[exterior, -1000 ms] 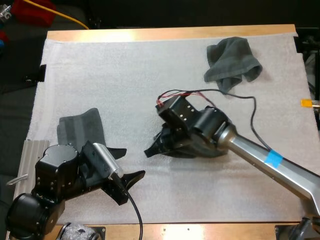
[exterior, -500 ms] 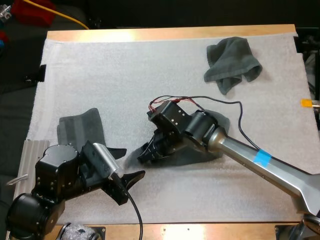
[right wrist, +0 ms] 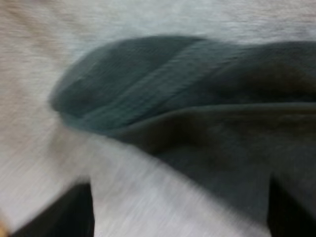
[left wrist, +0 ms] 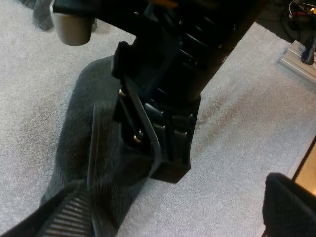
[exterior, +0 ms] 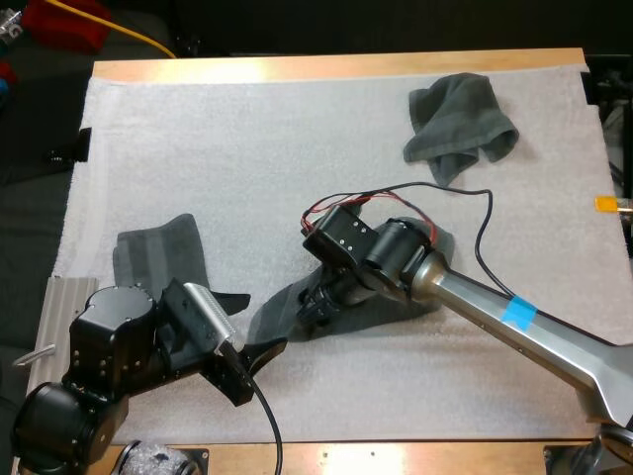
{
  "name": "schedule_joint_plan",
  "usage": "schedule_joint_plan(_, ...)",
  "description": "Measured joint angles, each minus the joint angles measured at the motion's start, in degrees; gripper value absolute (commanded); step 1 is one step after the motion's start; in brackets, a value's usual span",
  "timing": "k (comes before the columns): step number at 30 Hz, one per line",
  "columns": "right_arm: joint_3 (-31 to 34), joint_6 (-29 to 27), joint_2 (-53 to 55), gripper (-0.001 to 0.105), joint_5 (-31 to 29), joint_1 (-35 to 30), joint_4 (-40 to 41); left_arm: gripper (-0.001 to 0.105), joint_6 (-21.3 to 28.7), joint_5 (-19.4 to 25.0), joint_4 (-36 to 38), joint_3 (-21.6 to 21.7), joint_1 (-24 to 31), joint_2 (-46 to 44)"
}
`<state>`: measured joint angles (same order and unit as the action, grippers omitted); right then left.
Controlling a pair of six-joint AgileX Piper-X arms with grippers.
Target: Pick towel from pile, fold and stack
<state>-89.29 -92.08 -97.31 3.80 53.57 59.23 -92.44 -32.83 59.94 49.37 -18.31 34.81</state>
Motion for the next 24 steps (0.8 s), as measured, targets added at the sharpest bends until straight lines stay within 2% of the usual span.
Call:
schedule_joint_plan(5, 0.0, -0.14, 0.0, 0.07, -2.37, -2.4, 1.99, 0.07, 0.0, 0.0, 0.0, 0.0, 0.0, 0.0)
schedule_joint_plan(10, 0.0, 2.09, 0.0, 0.07, -2.62, -7.47, 2.2, 0.07, 0.32, 0.23, 1.74, 0.0, 0.0, 0.0)
schedule_joint_plan(15, 0.0, 2.14, 0.0, 0.07, -2.62, -11.16, 2.27, 0.07, 1.08, 4.45, 4.04, 0.0, 0.0, 0.0)
schedule_joint_plan(24, 0.0, -3.39, -1.17, 0.07, -0.16, -14.69, 0.72, 0.07, 1.08, 6.73, 6.76, 0.0, 0.0, 0.0)
